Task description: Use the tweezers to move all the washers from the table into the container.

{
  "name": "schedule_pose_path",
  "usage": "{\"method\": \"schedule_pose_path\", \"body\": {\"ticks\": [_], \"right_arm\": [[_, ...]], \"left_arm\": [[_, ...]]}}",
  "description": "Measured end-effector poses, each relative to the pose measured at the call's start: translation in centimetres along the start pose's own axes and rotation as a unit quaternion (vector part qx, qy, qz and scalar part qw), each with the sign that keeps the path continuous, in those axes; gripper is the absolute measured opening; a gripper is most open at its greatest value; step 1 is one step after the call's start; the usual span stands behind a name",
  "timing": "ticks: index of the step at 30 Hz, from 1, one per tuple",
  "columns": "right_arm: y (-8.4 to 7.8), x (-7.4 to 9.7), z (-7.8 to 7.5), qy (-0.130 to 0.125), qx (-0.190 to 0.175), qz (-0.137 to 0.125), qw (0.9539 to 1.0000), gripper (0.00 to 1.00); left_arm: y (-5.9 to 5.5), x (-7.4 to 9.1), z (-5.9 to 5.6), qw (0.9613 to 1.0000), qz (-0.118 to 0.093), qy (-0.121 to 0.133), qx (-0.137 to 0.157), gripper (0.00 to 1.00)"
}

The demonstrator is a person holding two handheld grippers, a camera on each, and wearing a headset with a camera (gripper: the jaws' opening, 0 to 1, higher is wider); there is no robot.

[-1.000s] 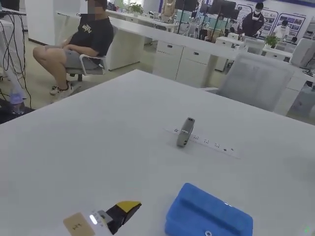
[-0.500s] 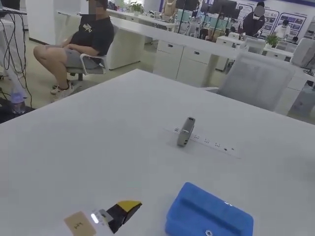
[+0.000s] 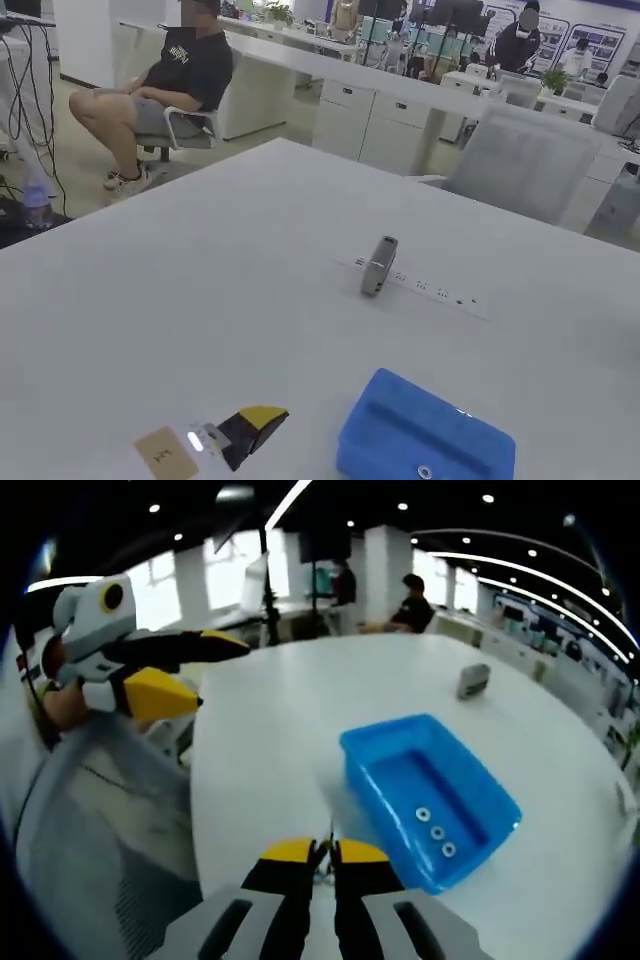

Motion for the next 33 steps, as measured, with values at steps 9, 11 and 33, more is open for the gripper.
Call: {"method": "schedule_pose_path", "body": {"ticks": [9, 11, 33], "right_arm": [[-0.2, -0.1, 0.1, -0.005, 0.032, 0.012, 0.9994, 0.03], [-0.1, 0.0, 0.1, -0.005, 0.024, 0.007, 0.9997, 0.03], [2.4, 0.8, -1.7, -0.02, -0.034, -0.041, 0.9984, 0.03]], "left_arm": [[0.0, 0.0, 0.0, 1.0, 0.001, 0.0, -0.002, 0.52], [0.0, 0.0, 0.0, 1.0, 0.002, 0.0, -0.002, 0.52], [0.1, 0.0, 0.0, 1.0, -0.001, 0.001, 0.0, 0.51]]}}
Point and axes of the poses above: the centre of the closed fingertips' face, and the gripper's own axes: x roughly backward along the fingers, z roughly to its left, y roughly out of its top, the point moved 1 cm from there along x, roughly backward along the fingers, and after that the axes turned 10 degrees about -z, right-handed, at the moved point
